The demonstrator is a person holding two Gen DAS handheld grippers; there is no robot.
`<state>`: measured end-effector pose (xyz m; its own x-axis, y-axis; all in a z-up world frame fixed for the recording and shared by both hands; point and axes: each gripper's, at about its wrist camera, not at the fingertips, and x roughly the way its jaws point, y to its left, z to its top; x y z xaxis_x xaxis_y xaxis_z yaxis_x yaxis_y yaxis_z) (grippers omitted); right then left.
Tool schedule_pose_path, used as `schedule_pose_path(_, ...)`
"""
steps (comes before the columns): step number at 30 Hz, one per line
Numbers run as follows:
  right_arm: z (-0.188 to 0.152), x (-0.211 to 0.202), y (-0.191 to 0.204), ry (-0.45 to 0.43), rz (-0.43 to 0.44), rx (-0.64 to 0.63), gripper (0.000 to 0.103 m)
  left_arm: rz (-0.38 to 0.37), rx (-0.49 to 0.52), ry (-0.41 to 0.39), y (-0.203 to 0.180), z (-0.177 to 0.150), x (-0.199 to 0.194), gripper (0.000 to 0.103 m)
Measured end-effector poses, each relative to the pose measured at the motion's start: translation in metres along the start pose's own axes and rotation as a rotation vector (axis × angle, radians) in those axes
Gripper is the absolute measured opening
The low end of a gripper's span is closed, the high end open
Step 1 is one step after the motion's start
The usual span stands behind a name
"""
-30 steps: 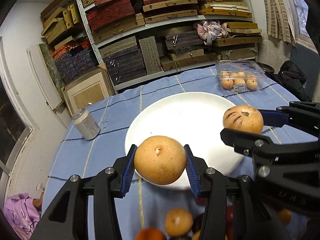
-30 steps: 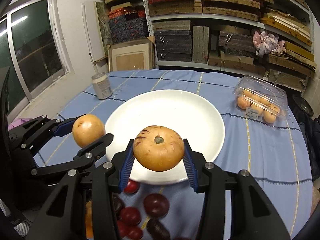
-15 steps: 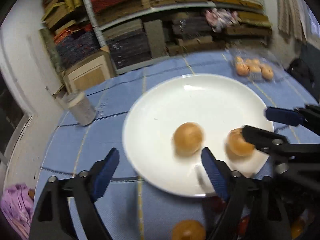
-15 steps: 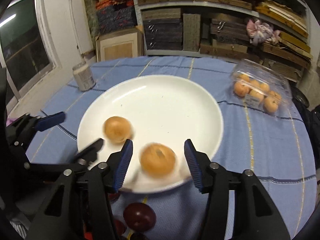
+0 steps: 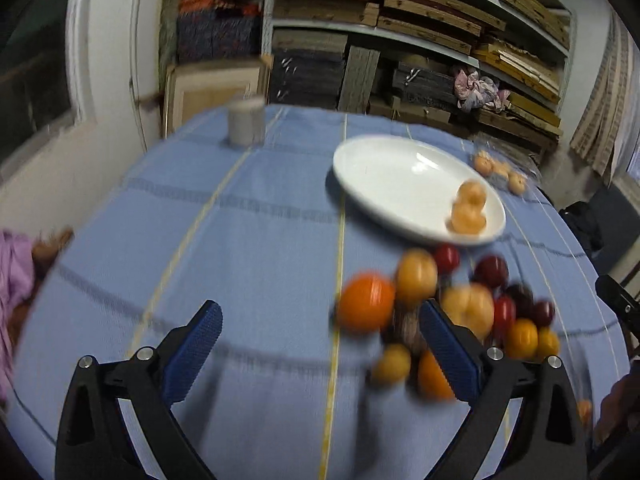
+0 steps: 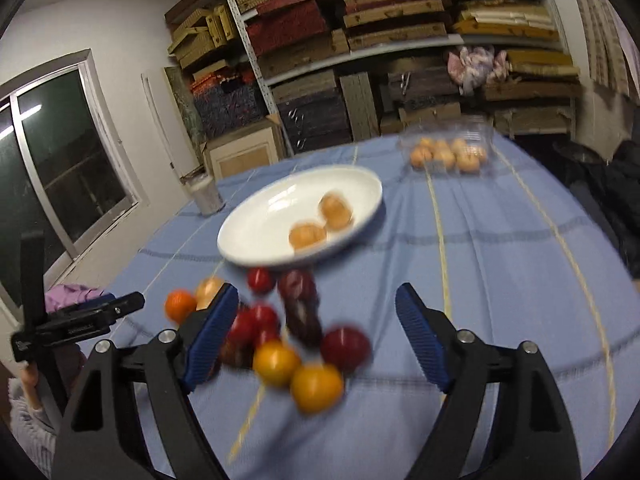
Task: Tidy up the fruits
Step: 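Withdraw both open tools from the plate back toward the fruit pile, then grasp the speckled orange fruit with right tool while left tool grasps a mandarin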
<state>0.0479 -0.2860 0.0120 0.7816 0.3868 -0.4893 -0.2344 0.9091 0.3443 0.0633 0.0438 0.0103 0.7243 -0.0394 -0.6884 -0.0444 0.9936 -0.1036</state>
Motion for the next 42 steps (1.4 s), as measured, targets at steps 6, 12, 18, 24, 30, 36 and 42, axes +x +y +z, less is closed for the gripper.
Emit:
schedule_pose_path(6, -0.028, -0.016, -0.007, 0.038, 0.036, 0.062, 0.084, -0.028, -0.007, 0.037, 0.001, -0.032, -0.007, 0.099)
schedule_pose_path(12, -0.028, -0.031, -0.012, -0.003, 0.053, 0.096, 0.087, -0.002, 0.22, -0.046, -0.049, -0.046, -0.021, 0.099)
schedule_pose_path(18, -0.044, -0.048, -0.02, 0.026, 0.079, 0.135, 0.087, -0.038, 0.341, -0.026, -0.085, -0.05, -0.01, 0.099)
schedule_pose_path(24, -0.055, -0.059, -0.036, 0.05, 0.084, 0.204, 0.087, -0.12, 0.322, 0.004, -0.087, -0.041, 0.003, 0.098)
schedule_pose_path(30, -0.063, -0.072, -0.038, 0.1, 0.051, 0.174, 0.087, -0.129, 0.34, 0.063, -0.093, -0.039, 0.023, 0.076)
schedule_pose_path(36, -0.078, -0.081, -0.03, 0.171, -0.047, 0.062, 0.087, -0.11, 0.37, 0.049, -0.099, -0.04, 0.03, 0.075)
schedule_pose_path(42, -0.088, -0.077, -0.025, 0.215, -0.101, 0.015, 0.087, -0.092, 0.364, 0.075, -0.095, -0.042, 0.034, 0.049)
